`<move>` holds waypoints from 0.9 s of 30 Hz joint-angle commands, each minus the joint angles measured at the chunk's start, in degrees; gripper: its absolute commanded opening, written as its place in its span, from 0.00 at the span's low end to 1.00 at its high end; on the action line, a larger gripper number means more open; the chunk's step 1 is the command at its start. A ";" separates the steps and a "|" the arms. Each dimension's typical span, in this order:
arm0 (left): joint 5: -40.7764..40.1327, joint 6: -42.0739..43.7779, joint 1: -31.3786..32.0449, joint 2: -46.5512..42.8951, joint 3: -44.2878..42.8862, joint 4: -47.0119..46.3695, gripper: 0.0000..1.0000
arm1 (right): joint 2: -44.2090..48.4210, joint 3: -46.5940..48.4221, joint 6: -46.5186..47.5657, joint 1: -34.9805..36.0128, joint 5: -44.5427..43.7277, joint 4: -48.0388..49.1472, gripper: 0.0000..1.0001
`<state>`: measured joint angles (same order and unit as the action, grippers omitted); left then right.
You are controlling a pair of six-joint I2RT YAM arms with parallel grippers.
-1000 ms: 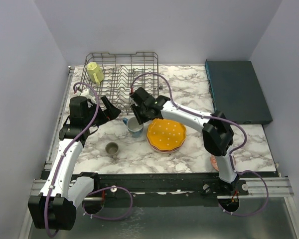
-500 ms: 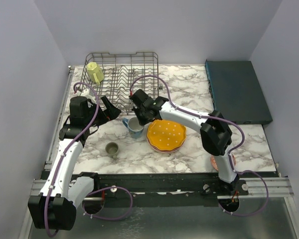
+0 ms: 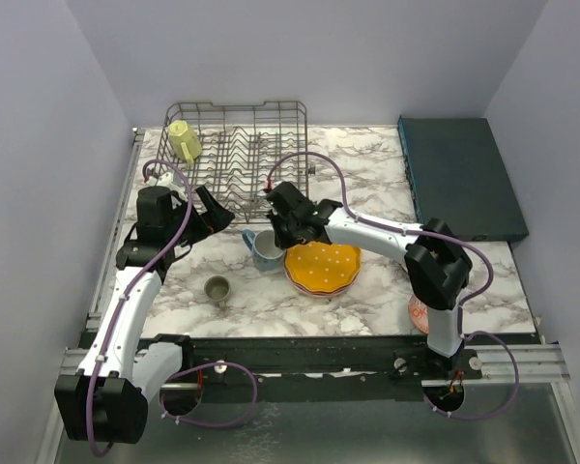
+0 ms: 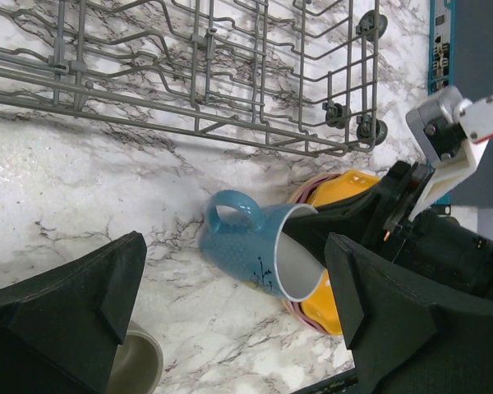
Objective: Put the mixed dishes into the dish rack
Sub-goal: Pick up the cup at the center of the board.
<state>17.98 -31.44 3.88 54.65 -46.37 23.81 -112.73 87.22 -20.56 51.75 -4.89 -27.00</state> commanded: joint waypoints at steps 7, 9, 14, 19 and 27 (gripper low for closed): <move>1.44 -1.56 0.21 0.35 0.91 -2.09 0.99 | 13.61 -12.77 -6.06 0.59 1.68 12.80 0.00; 0.76 -1.25 0.16 -0.62 1.10 -2.06 0.99 | 16.42 -15.39 -6.78 0.64 2.08 14.71 0.00; -0.59 -1.08 0.22 -0.47 1.06 -2.19 0.99 | 23.23 -22.35 -8.74 0.64 4.44 20.70 0.00; 1.15 -0.93 0.19 -0.02 0.73 -2.83 0.99 | 30.45 -30.09 -10.83 0.64 7.46 28.34 0.00; 10.69 -0.97 0.20 -1.34 2.25 -8.06 0.99 | 41.27 -39.15 -14.03 0.64 7.00 33.17 0.00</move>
<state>20.99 -32.91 3.88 54.61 -45.50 20.43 -76.97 50.28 -31.31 52.07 0.78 -1.98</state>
